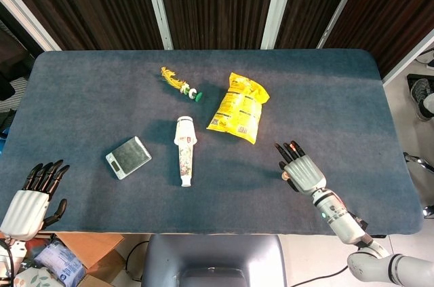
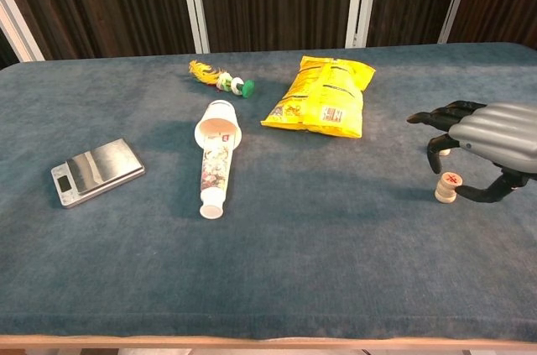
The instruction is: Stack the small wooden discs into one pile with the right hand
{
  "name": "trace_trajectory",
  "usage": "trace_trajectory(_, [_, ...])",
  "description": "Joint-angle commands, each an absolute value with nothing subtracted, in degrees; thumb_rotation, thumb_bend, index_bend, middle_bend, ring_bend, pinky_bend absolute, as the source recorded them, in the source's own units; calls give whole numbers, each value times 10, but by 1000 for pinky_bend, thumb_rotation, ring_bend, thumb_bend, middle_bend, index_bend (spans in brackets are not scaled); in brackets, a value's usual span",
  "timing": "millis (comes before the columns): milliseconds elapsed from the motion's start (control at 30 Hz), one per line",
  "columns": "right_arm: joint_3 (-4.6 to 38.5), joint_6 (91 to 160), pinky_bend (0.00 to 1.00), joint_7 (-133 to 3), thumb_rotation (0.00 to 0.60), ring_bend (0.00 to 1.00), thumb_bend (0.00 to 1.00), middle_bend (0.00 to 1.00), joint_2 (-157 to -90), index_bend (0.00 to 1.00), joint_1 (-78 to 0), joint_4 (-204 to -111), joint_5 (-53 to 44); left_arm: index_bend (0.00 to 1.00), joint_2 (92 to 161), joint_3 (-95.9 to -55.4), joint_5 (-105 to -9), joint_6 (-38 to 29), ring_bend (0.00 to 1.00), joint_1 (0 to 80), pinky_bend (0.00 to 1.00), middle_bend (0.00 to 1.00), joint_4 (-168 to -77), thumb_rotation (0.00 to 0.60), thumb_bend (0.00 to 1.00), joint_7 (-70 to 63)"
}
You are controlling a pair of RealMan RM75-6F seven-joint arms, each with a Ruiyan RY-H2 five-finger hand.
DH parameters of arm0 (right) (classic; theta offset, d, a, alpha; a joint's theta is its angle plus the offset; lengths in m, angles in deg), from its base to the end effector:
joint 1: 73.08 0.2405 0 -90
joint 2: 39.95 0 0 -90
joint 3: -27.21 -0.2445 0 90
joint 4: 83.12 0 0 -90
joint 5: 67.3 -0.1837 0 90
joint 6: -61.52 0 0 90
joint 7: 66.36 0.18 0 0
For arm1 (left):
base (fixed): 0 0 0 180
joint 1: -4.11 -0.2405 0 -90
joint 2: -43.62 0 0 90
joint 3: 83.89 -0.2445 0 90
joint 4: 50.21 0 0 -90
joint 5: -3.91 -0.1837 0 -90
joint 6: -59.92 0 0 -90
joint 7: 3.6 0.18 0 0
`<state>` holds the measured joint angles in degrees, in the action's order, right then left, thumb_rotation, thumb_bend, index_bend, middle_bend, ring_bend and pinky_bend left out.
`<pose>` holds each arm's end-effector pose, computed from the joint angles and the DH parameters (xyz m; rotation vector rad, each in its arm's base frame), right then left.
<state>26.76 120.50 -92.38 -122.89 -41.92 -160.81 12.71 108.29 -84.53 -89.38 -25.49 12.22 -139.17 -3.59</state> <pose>-0.2279 -0.3178 0.0198 1.9879 -0.5664 0.5914 -0.2726 0.2175 0.1612 -1.5705 -0.8140 -0.9369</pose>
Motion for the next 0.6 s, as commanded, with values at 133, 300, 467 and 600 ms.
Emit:
trace_trajectory(133, [266, 1207, 0, -929, 600, 0, 499, 45, -1226, 511, -422, -1614, 125, 0, 1083, -845, -894, -256, 0, 122, 21, 0, -1391, 600, 498, -37])
trace_trajectory(300, [261, 1227, 0, -916, 600, 0, 499, 44, -1218, 489, -430, -1619, 131, 0, 1083, -845, -894, -257, 0, 121, 21, 0, -1391, 600, 498, -38])
trace_trajectory(467, [234, 1235, 0, -889, 600, 0, 499, 44, -1214, 478, -431, -1590, 108, 0, 1082, -845, -894, -256, 0, 122, 21, 0, -1391, 600, 499, -38])
trace_trajectory(600, [206, 1215, 0, -879, 600, 0, 499, 44, -1235, 481, -416, -1535, 75, 0, 1084, -846, -895, -255, 0, 122, 21, 0, -1392, 600, 499, -33])
